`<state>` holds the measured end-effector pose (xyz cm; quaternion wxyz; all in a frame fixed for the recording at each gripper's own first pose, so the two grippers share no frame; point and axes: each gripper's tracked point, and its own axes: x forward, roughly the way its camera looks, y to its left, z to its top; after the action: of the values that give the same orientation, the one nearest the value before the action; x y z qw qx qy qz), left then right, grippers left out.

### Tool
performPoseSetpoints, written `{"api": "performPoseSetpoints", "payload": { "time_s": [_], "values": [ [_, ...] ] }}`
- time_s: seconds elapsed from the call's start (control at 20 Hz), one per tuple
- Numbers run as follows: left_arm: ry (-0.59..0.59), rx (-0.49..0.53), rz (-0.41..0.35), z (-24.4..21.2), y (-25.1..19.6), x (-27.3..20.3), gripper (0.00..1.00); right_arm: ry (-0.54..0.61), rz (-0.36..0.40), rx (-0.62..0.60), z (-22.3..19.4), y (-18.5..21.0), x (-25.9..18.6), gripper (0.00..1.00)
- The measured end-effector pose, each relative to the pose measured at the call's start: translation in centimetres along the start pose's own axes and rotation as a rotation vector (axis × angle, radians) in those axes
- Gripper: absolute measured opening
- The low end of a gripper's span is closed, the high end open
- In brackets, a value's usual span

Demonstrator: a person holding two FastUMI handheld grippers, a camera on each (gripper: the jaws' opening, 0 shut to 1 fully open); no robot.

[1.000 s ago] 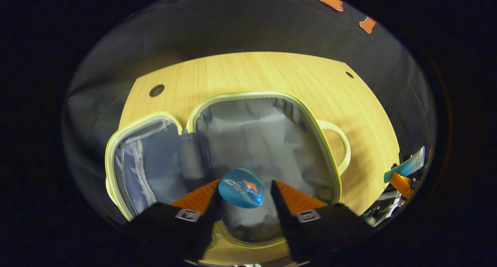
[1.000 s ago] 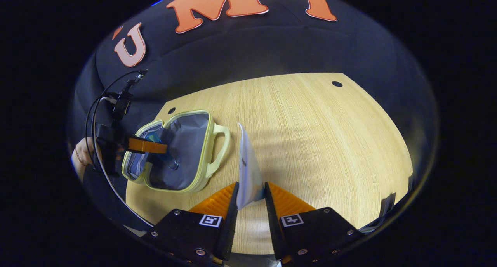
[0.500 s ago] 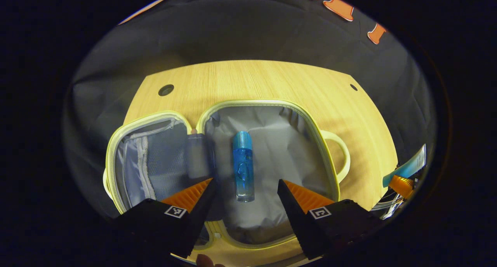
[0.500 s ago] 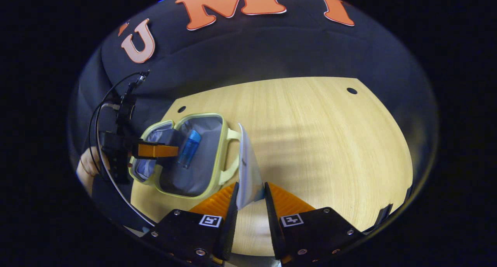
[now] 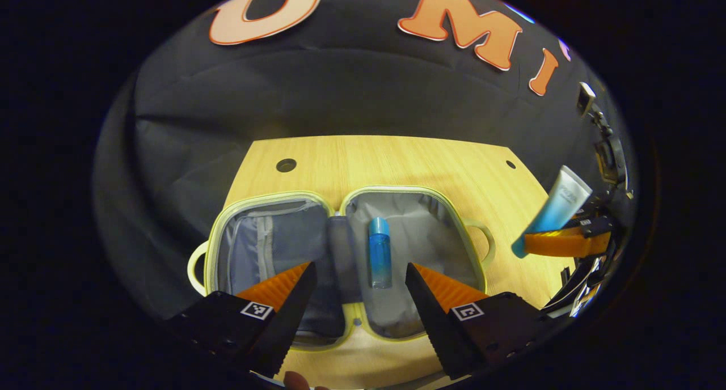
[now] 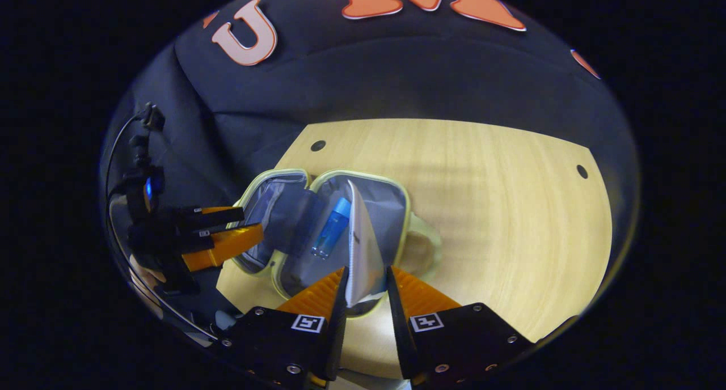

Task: First open the suitcase, pack the skin care products into it, and then close the suitcase.

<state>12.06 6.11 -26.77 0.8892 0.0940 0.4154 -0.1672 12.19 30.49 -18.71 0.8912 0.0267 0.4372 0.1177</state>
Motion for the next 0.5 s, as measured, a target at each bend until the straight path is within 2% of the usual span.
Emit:
{"api": "performPoseSetpoints", "payload": {
  "time_s": [0.25, 0.4, 0.45, 0.5],
  "values": [
    [-0.014, -0.047, 0.039, -2.1, 4.4, -2.5, 0.98, 0.184, -0.006, 0.002, -1.9, 2.2, 5.8, 0.41],
    [-0.01, -0.065, 0.065, -3.3, 6.7, -3.3, 0.98, 0.219, -0.036, 0.024, -2.4, 2.2, 8.8, 0.41],
    [-0.005, -0.071, 0.074, -3.8, 7.4, -3.5, 0.98, 0.226, -0.05, 0.029, -2.5, 2.0, 9.6, 0.36],
    [-0.004, -0.077, 0.08, -4.2, 8.0, -3.8, 0.98, 0.231, -0.069, 0.033, -2.5, 1.7, 10.2, 0.46]
  ]
}}
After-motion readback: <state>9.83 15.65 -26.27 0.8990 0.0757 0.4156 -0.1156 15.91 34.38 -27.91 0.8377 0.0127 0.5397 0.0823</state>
